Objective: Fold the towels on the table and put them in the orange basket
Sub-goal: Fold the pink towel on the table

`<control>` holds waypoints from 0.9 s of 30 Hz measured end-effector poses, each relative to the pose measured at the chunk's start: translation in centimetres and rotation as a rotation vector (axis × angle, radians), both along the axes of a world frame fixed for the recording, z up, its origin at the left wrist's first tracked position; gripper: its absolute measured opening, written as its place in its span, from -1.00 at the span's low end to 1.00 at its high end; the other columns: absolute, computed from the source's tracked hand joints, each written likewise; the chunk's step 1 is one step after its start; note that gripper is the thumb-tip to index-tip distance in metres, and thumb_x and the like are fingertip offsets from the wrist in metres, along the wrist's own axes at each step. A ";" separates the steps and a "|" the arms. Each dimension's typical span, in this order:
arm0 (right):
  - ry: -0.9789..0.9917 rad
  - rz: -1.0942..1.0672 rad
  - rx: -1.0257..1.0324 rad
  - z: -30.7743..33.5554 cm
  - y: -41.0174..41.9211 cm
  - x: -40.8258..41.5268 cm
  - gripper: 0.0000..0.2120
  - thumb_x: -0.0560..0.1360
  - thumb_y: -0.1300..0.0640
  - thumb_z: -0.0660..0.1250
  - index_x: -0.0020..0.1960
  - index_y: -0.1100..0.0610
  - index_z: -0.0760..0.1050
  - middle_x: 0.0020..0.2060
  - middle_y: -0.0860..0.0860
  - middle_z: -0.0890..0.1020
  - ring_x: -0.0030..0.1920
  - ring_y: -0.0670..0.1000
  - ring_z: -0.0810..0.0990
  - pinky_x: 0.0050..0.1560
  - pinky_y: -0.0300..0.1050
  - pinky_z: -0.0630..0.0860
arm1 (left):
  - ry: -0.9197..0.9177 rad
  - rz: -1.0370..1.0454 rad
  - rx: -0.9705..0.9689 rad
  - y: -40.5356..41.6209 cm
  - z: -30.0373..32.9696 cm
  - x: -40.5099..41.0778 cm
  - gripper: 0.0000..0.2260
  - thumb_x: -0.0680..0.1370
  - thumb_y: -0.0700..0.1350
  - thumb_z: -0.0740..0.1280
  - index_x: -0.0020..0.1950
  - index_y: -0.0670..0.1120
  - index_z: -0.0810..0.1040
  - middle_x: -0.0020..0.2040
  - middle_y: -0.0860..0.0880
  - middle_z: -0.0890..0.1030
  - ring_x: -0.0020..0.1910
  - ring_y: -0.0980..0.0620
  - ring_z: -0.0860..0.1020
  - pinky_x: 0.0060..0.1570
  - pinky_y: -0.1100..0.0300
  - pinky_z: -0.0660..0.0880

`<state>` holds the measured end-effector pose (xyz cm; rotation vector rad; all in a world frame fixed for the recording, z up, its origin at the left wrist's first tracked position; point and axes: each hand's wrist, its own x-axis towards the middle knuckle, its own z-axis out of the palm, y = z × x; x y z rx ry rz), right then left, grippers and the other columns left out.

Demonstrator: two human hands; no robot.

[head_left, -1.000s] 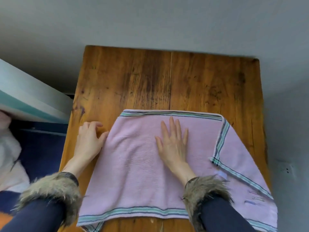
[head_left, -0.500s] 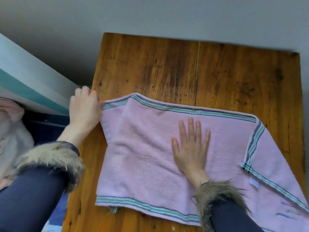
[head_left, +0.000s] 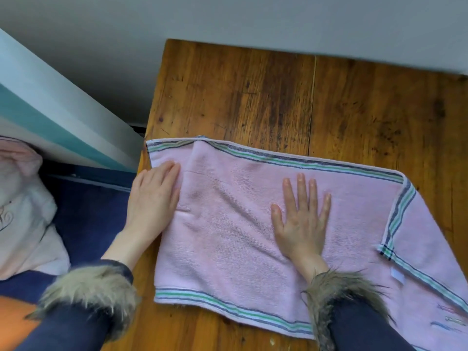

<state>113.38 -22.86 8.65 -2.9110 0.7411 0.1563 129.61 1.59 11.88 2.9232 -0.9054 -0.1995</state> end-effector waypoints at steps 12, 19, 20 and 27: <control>0.006 -0.012 0.002 0.4 0.1 0.1 -0.41 0.55 -0.19 -0.10 0.52 0.01 0.05 0.53 0.02 0.03 0.52 0.06 -0.06 0.46 0.21 -0.12 | -0.039 0.088 -0.028 0.5 1.9 1.9 -0.48 0.34 -0.45 0.28 0.27 -0.15 0.47 0.31 -0.21 0.45 0.19 -0.23 0.44 0.02 -0.06 0.35; -0.007 -0.017 -0.011 0.3 0.2 0.2 -0.41 0.54 -0.17 -0.07 0.51 0.03 0.10 0.52 0.03 0.06 0.52 0.06 -0.05 0.46 0.19 -0.14 | 0.236 1.074 -0.463 2.4 1.9 -3.9 -0.57 0.50 -0.08 0.34 0.32 -0.18 0.38 0.24 -0.24 0.41 0.25 -0.19 0.28 0.17 0.14 0.20; -0.007 -0.017 -0.010 0.3 0.2 0.1 -0.42 0.54 -0.16 -0.06 0.51 0.03 0.11 0.52 0.03 0.07 0.52 0.06 -0.05 0.46 0.18 -0.15 | 0.272 1.104 -0.444 2.7 2.0 -4.0 -0.59 0.49 -0.05 0.35 0.29 -0.17 0.41 0.22 -0.23 0.42 0.25 -0.18 0.28 0.14 0.17 0.19; -0.004 -0.027 -0.018 0.4 0.2 0.1 -0.42 0.54 -0.16 -0.07 0.51 0.02 0.09 0.52 0.02 0.06 0.52 0.05 -0.06 0.46 0.17 -0.16 | 0.393 0.838 -0.543 3.1 2.6 -2.6 -0.92 0.49 -0.11 0.31 -0.06 -0.09 0.49 -0.13 0.01 0.53 -0.09 0.01 0.47 -0.17 0.14 0.35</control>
